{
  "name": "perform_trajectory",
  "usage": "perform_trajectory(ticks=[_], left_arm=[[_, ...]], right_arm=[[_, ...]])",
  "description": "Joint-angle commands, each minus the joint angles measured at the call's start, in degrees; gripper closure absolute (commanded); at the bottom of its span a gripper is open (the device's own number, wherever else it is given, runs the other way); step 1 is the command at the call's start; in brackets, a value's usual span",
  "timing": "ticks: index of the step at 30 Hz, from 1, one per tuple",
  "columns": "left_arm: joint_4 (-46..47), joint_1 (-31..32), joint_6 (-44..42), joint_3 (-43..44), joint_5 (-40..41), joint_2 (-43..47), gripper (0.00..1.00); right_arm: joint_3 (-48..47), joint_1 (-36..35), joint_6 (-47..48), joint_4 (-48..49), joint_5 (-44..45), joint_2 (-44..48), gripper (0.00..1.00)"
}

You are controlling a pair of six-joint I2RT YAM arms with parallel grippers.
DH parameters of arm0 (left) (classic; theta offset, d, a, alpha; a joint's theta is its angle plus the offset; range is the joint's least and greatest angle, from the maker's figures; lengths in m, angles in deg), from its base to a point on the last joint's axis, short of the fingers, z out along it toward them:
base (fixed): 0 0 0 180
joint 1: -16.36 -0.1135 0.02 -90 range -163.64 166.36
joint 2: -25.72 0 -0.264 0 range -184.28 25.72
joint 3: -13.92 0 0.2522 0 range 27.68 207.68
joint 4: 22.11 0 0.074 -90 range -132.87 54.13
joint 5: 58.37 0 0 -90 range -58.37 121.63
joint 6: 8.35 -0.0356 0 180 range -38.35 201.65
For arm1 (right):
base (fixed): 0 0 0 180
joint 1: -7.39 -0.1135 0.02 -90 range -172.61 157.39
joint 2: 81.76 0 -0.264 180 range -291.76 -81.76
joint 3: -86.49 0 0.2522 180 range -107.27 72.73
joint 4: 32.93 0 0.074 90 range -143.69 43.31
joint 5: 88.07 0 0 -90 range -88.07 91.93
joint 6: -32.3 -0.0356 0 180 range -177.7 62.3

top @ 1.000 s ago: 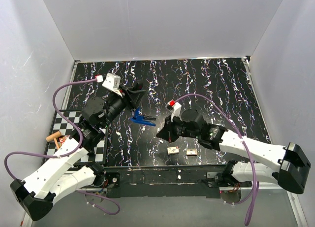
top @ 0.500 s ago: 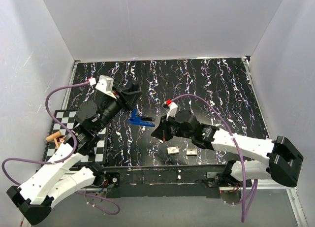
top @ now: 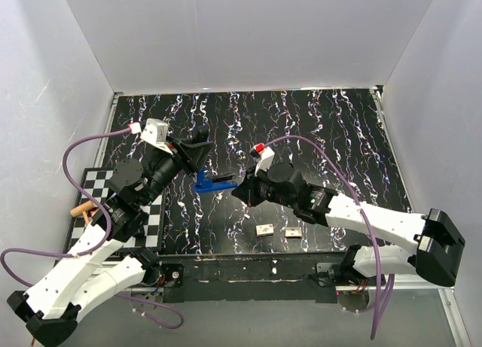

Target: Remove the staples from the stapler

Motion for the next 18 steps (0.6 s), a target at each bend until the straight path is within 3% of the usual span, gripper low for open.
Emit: perform_trajectory(ticks=[1, 18], left_arm=[[1.5, 0.1, 2.1, 2.0, -1.4, 1.4, 1.0], [-0.5, 0.1, 3.7, 1.4, -7.7, -0.9, 1.0]], right_arm=[[-3.8, -0.2, 2.8, 1.2, 2.9, 2.3, 0.99], [-7.2, -0.2, 10.8, -3.1, 7.1, 5.7, 0.99]])
